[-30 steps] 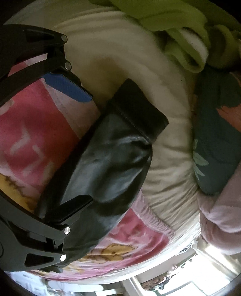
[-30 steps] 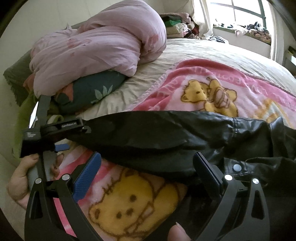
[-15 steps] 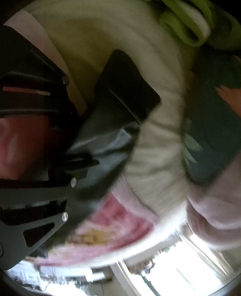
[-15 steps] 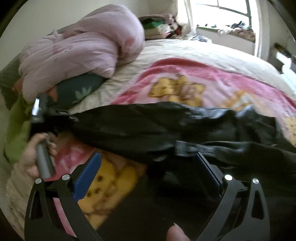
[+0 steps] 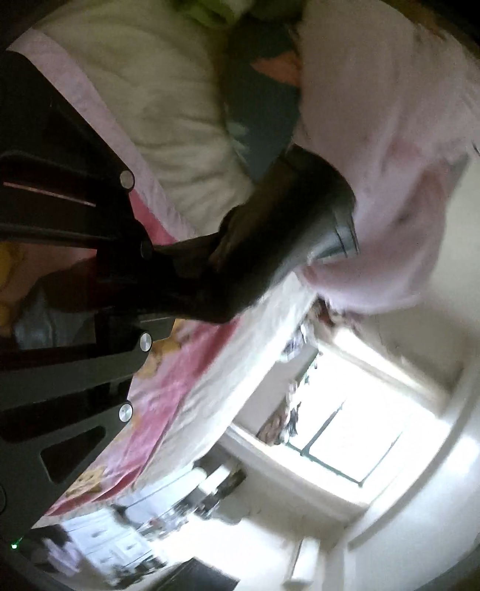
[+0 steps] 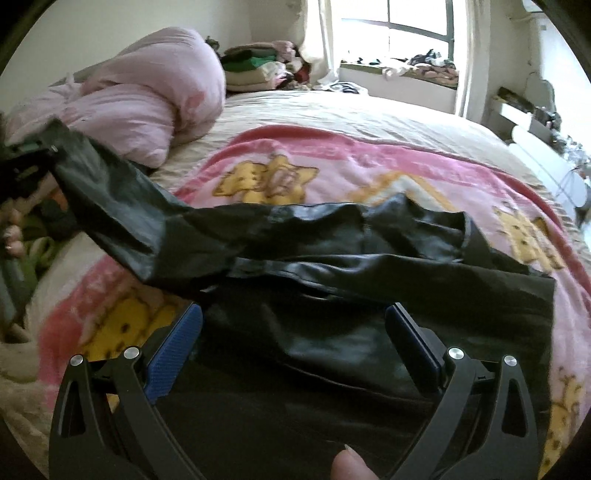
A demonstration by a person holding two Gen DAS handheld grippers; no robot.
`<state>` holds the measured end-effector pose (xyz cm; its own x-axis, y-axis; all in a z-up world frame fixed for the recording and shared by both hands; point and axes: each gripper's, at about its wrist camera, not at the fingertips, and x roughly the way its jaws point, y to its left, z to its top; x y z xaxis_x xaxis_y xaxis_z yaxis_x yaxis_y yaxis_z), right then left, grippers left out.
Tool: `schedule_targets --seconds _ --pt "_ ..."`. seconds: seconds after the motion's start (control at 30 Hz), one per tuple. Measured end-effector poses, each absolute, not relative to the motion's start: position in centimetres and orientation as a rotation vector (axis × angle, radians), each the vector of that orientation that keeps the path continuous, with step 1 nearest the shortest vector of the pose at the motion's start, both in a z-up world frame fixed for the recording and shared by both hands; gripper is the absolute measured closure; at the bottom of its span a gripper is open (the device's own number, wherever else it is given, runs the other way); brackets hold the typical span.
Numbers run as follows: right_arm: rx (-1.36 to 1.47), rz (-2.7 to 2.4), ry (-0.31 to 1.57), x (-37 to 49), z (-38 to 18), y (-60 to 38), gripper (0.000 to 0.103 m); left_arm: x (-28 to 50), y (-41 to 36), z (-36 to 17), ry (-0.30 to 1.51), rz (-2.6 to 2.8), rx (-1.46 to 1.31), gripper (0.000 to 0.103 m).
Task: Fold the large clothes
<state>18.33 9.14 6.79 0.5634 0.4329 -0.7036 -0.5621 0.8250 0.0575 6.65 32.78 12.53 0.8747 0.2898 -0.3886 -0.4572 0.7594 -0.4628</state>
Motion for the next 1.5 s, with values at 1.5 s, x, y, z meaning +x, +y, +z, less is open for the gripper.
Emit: schedule_targets --seconds 1.5 --pt "0.334 0.278 0.798 20.5 4.4 -17.9 0.004 16.7 2.7 2.3 0.688 -0.376 -0.104 0.1"
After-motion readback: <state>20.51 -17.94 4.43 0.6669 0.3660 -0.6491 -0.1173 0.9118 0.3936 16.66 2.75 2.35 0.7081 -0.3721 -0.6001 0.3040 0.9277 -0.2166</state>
